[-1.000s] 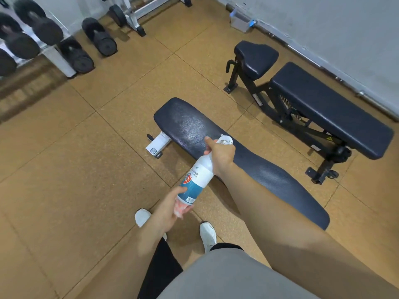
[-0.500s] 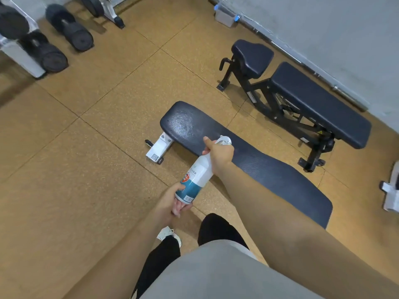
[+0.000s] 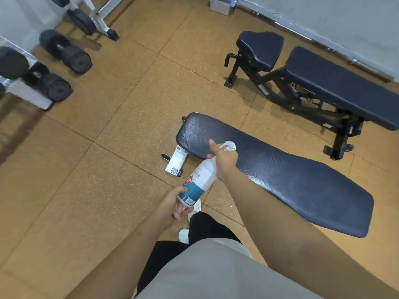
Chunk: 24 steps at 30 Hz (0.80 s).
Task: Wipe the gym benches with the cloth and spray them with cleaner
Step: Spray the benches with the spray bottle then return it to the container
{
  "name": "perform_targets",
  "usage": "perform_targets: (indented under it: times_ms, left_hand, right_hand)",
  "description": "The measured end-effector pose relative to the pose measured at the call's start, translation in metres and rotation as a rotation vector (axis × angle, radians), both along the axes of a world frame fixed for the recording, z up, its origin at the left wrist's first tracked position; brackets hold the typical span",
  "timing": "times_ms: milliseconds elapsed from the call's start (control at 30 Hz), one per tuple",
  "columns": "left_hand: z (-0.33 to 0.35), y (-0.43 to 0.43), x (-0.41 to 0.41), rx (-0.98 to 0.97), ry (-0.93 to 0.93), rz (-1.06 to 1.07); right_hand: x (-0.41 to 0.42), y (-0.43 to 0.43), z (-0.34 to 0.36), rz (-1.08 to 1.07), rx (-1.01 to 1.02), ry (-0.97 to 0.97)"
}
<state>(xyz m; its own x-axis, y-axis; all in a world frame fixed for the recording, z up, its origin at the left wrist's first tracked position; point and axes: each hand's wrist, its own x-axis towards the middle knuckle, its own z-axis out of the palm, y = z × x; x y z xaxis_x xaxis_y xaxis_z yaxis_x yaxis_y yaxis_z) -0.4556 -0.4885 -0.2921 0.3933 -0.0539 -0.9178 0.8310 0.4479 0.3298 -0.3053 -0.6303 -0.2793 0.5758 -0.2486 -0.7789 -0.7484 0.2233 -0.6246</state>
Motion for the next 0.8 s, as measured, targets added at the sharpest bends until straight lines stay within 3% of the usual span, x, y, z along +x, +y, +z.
perform_targets:
  times_ms: [100, 333, 800]
  left_hand:
    - [-0.005, 0.022, 0.027, 0.021, 0.011, -0.054]
    - [-0.014, 0.060, 0.080, -0.016, 0.023, -0.232]
    - [-0.010, 0.187, 0.142, -0.125, -0.025, -0.764]
  right_hand:
    - [0.018, 0.014, -0.006, -0.029, 0.035, -0.025]
    - [0.037, 0.026, -0.008, -0.361, -0.056, 0.080]
    - [-0.022, 0.123, 0.013, -0.871, -0.126, 0.042]
